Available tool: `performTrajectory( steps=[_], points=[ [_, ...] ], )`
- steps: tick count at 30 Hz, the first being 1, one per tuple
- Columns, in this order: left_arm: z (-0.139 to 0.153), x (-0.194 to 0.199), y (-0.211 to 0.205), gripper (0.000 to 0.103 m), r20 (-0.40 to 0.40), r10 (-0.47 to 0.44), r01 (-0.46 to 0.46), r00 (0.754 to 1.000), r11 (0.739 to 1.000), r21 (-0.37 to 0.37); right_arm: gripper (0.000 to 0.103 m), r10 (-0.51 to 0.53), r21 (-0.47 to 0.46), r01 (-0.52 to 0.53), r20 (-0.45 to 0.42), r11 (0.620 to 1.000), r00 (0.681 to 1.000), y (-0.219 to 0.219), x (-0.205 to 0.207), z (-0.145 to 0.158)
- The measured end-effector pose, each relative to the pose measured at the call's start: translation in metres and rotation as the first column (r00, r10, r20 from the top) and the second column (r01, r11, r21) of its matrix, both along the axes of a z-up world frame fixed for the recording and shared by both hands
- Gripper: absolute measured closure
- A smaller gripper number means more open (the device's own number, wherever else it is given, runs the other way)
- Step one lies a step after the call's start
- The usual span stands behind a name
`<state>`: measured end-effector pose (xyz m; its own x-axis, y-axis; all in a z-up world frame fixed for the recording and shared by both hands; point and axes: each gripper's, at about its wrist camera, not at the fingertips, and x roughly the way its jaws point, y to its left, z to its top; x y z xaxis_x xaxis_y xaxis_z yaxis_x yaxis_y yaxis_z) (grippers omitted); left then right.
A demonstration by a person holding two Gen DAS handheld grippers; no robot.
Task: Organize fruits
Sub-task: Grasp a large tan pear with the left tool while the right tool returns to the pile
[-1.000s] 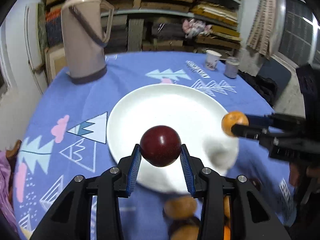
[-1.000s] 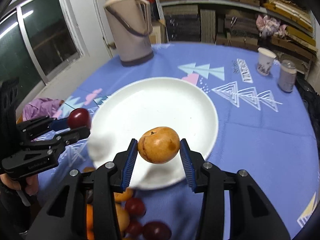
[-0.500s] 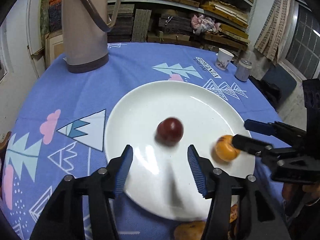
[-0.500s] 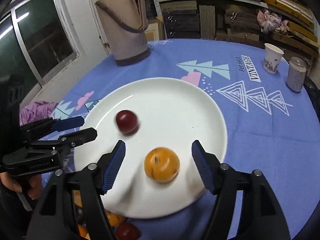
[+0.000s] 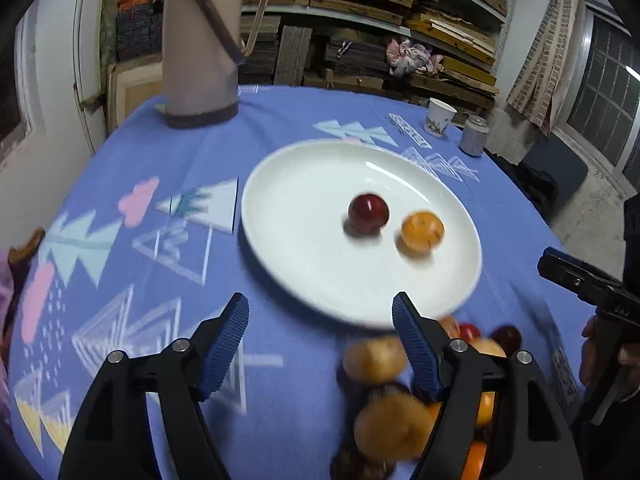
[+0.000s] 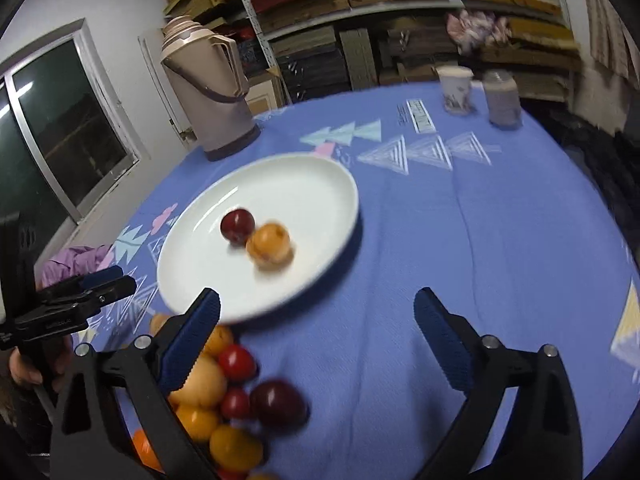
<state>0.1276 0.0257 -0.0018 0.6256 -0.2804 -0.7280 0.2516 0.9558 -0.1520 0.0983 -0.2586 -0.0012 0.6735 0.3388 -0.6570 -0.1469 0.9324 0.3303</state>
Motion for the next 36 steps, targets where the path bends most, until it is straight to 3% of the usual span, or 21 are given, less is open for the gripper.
performTrajectory(
  steps=[8, 16, 21, 25, 26, 29, 36],
  points=[
    [-0.004, -0.045, 0.001, 0.027, -0.029, -0.014, 0.013, 0.999, 0.999, -0.031, 0.005, -0.001, 0.025, 0.002, -0.04, 1.0, 0.999, -0.002, -0.045, -0.012],
    [-0.012, -0.068, -0.02, 0.027, -0.029, -0.047, 0.047, 0.998, 0.999, 0.013, 0.005, 0.061, -0.097, -0.059, 0.019, 0.994, 0.998, 0.022, -0.085, -0.011],
    [-0.02, -0.067, -0.027, 0.028, -0.038, -0.055, 0.056, 0.998, 0.998, 0.041, 0.005, 0.078, -0.075, -0.076, 0.029, 0.994, 0.997, 0.02, -0.094, -0.012],
    [-0.026, -0.058, -0.024, 0.028, -0.066, -0.048, 0.048, 0.997, 0.999, 0.003, 0.005, 0.051, -0.032, -0.051, 0.012, 0.998, 0.999, 0.016, -0.088, -0.017],
    [-0.027, -0.056, -0.023, 0.031, -0.07, -0.048, 0.047, 0.996, 0.999, -0.009, 0.005, 0.053, -0.024, -0.053, 0.005, 0.998, 0.999, 0.015, -0.087, -0.019],
    [-0.029, -0.051, -0.024, 0.056, -0.095, -0.067, 0.064, 0.993, 0.997, -0.034, 0.005, 0.059, -0.027, -0.059, -0.014, 0.998, 0.998, 0.018, -0.084, -0.024],
    [-0.033, -0.053, -0.021, 0.056, -0.088, -0.067, 0.062, 0.994, 0.996, -0.065, 0.005, 0.056, -0.041, -0.057, -0.019, 0.998, 0.998, 0.019, -0.084, -0.026]
  ],
)
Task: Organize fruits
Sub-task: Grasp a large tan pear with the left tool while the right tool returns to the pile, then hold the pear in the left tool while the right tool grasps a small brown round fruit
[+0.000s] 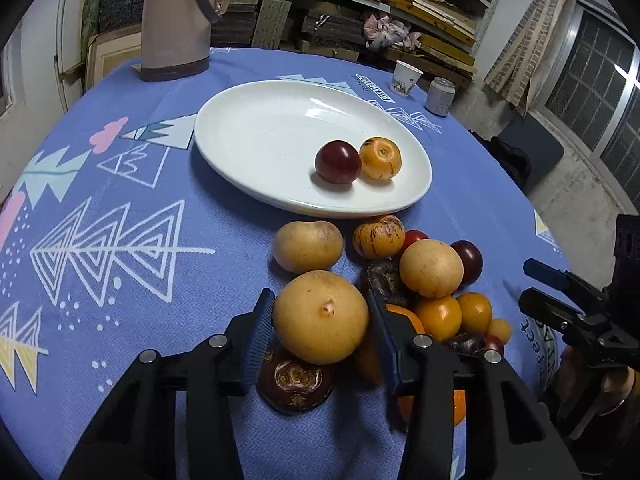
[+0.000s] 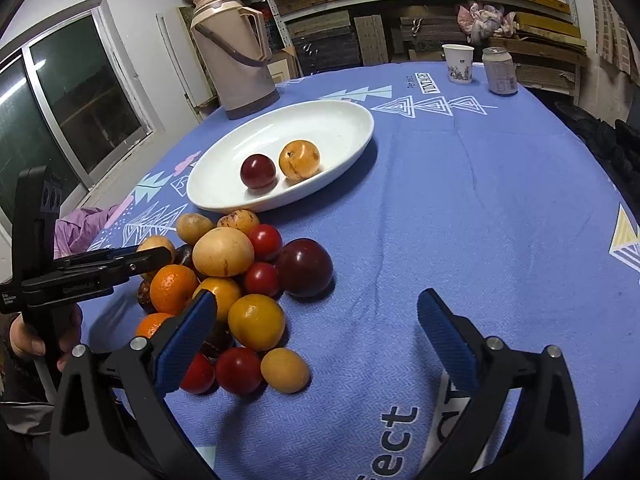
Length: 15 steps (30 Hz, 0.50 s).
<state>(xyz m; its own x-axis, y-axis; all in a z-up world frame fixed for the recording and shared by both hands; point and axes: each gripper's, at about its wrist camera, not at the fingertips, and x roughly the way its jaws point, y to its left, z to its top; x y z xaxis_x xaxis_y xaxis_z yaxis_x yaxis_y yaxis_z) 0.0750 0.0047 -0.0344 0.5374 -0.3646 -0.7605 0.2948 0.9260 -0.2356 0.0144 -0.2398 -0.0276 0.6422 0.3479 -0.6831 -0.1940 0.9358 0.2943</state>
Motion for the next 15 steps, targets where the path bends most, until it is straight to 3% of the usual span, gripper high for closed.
performTrajectory(
  steps=[3, 5, 7, 10, 11, 12, 13, 14, 15],
  points=[
    [0.0, -0.001, 0.0, 0.056, -0.012, 0.015, -0.015, 1.0, 1.0, -0.002, 0.005, -0.009, -0.054, 0.009, 0.006, 0.998, 1.0, 0.001, 0.0, 0.001],
    [0.002, -0.001, 0.0, 0.056, -0.018, 0.018, -0.018, 1.0, 1.0, -0.004, 0.005, 0.0, -0.21, 0.008, 0.039, 0.978, 0.999, 0.007, -0.004, 0.001],
    [0.002, 0.0, 0.003, 0.056, -0.027, 0.02, -0.02, 0.999, 1.0, -0.014, 0.005, 0.043, -0.281, -0.027, 0.049, 0.959, 0.998, 0.011, -0.009, 0.0],
    [0.001, 0.001, 0.004, 0.056, -0.023, 0.018, -0.018, 1.0, 1.0, -0.013, 0.006, 0.111, -0.262, -0.093, 0.055, 0.961, 0.992, 0.009, -0.02, 0.003],
    [0.001, 0.001, 0.003, 0.056, -0.019, 0.019, -0.019, 1.0, 1.0, -0.01, 0.014, 0.124, -0.259, -0.107, 0.049, 0.96, 0.991, 0.009, -0.021, 0.003],
    [0.0, 0.001, 0.003, 0.056, -0.016, 0.021, -0.021, 1.0, 1.0, -0.008, 0.031, 0.143, -0.25, -0.13, 0.034, 0.96, 0.989, 0.01, -0.021, 0.002],
    [0.0, 0.001, 0.003, 0.056, -0.014, 0.022, -0.022, 1.0, 1.0, -0.006, 0.039, 0.162, -0.238, -0.154, 0.014, 0.959, 0.987, 0.012, -0.021, 0.001],
    [0.0, 0.0, 0.002, 0.056, -0.014, 0.022, -0.022, 1.0, 1.0, -0.004, 0.046, 0.179, -0.237, -0.176, -0.006, 0.955, 0.984, 0.015, -0.02, -0.001],
    [0.001, 0.0, 0.002, 0.056, -0.015, 0.022, -0.022, 1.0, 1.0, -0.004, 0.046, 0.192, -0.254, -0.19, -0.015, 0.948, 0.981, 0.018, -0.021, -0.003]
  ],
)
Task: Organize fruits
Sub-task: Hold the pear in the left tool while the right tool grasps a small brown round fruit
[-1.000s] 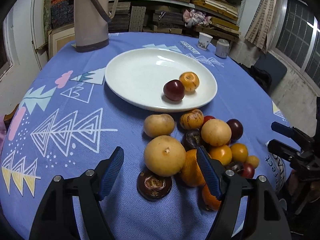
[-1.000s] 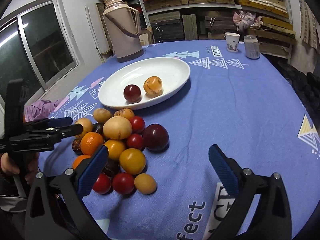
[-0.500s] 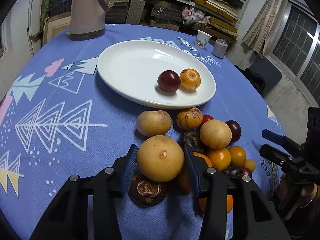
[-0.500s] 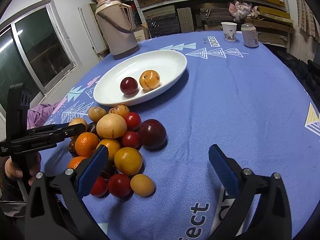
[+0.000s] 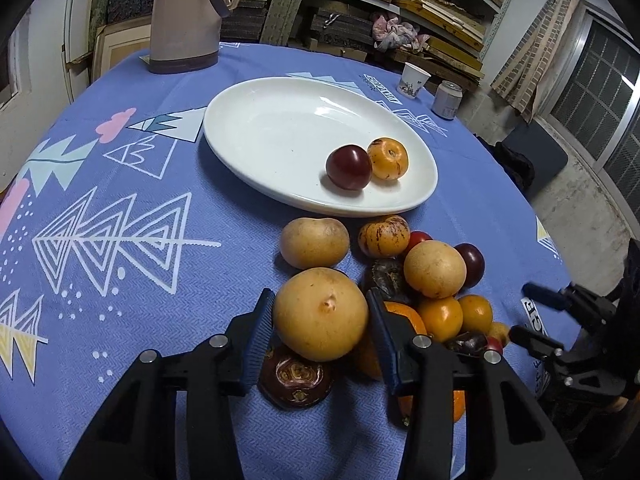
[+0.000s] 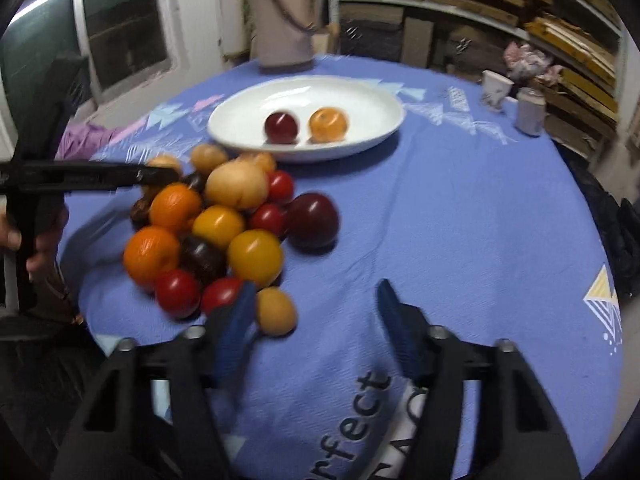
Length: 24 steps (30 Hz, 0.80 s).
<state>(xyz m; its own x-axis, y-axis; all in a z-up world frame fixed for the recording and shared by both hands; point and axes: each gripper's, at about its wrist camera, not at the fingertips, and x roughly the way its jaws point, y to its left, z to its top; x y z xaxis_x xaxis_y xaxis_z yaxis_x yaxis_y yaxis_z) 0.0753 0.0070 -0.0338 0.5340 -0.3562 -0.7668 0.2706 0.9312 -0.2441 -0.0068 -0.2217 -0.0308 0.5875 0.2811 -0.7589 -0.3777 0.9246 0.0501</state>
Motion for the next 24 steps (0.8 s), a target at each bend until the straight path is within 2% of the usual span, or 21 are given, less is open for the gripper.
performTrajectory(
  steps=[5, 8, 11, 12, 14, 17, 24],
  points=[
    [0.0, -0.001, 0.0, 0.056, -0.004, 0.0, 0.0, 1.0, 1.0, -0.006, 0.048, 0.069, -0.089, -0.069, -0.004, 0.994, 0.998, 0.007, -0.016, -0.007],
    [0.0, -0.001, 0.0, 0.056, -0.004, 0.001, -0.001, 1.0, 1.0, -0.008, 0.058, 0.087, -0.096, -0.088, -0.013, 0.992, 0.996, 0.008, -0.016, -0.013],
    [0.0, -0.002, -0.001, 0.056, 0.001, -0.001, 0.001, 1.0, 1.0, -0.001, 0.06, 0.103, -0.102, -0.102, 0.002, 0.989, 0.995, 0.015, -0.012, -0.019],
    [0.0, -0.002, -0.002, 0.056, 0.004, -0.001, 0.001, 1.0, 1.0, 0.006, 0.067, 0.119, -0.103, -0.118, 0.006, 0.988, 0.993, 0.019, -0.012, -0.02],
    [-0.001, -0.001, -0.001, 0.056, 0.006, -0.002, 0.002, 1.0, 1.0, 0.01, 0.071, 0.138, -0.108, -0.135, 0.019, 0.985, 0.99, 0.024, -0.009, -0.022],
    [-0.001, -0.001, -0.001, 0.056, 0.005, -0.002, 0.002, 1.0, 1.0, 0.008, 0.077, 0.151, -0.082, -0.149, 0.012, 0.985, 0.989, 0.025, -0.003, -0.023],
    [0.0, -0.002, 0.0, 0.056, 0.003, -0.002, 0.002, 1.0, 1.0, 0.006, 0.078, 0.134, -0.025, -0.134, 0.013, 0.991, 0.991, 0.016, -0.001, -0.019]
  ],
)
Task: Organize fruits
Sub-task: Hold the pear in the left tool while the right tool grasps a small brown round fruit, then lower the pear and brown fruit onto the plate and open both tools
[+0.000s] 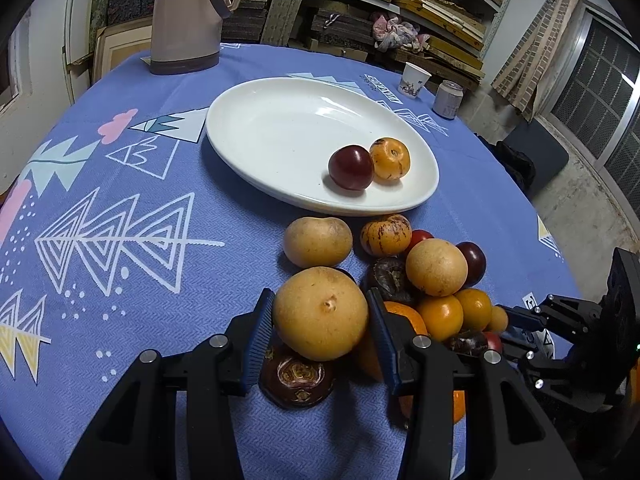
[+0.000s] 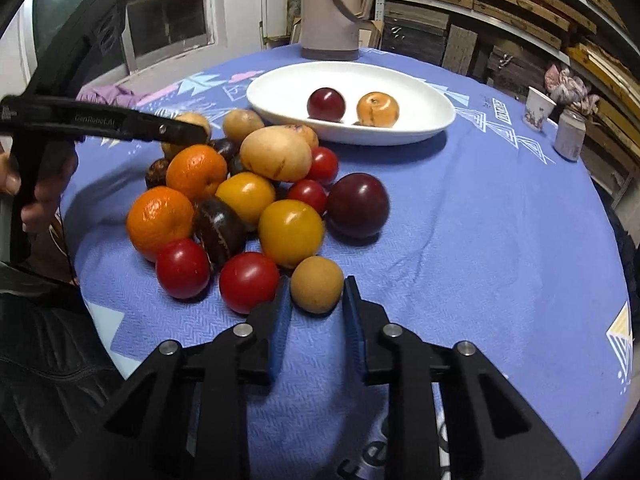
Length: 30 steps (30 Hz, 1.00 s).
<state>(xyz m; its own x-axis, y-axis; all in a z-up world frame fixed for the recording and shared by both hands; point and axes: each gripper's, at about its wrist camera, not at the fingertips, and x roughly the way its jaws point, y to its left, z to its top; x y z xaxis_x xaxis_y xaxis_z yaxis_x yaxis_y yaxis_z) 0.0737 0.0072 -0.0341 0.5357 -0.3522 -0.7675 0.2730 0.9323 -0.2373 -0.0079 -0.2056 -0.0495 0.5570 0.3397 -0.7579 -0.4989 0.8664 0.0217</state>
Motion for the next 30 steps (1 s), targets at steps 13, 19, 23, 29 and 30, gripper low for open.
performTrajectory(
  steps=[13, 19, 23, 29, 30],
  points=[
    [0.027, -0.011, 0.007, 0.056, 0.069, 0.021, -0.022, 0.997, 1.0, 0.007, 0.077, -0.086, 0.091, 0.081, 0.054, 0.993, 0.995, -0.029, -0.002, 0.03],
    [0.042, 0.001, 0.013, 0.056, 0.097, 0.037, -0.039, 0.995, 0.999, 0.022, 0.077, -0.089, 0.159, 0.073, 0.1, 0.985, 0.991, -0.037, 0.01, 0.058],
    [0.053, 0.017, 0.016, 0.056, 0.125, 0.053, -0.058, 0.991, 0.998, 0.036, 0.077, -0.087, 0.182, 0.063, 0.128, 0.981, 0.988, -0.035, 0.035, 0.075],
    [0.067, 0.046, 0.013, 0.056, 0.163, 0.042, -0.051, 0.986, 0.997, 0.054, 0.077, -0.093, 0.248, 0.062, 0.115, 0.967, 0.989, -0.03, 0.096, 0.084],
    [0.066, 0.053, 0.011, 0.056, 0.16, 0.045, -0.056, 0.986, 0.996, 0.068, 0.077, -0.099, 0.246, 0.072, 0.099, 0.967, 0.99, -0.026, 0.111, 0.083]
  ],
)
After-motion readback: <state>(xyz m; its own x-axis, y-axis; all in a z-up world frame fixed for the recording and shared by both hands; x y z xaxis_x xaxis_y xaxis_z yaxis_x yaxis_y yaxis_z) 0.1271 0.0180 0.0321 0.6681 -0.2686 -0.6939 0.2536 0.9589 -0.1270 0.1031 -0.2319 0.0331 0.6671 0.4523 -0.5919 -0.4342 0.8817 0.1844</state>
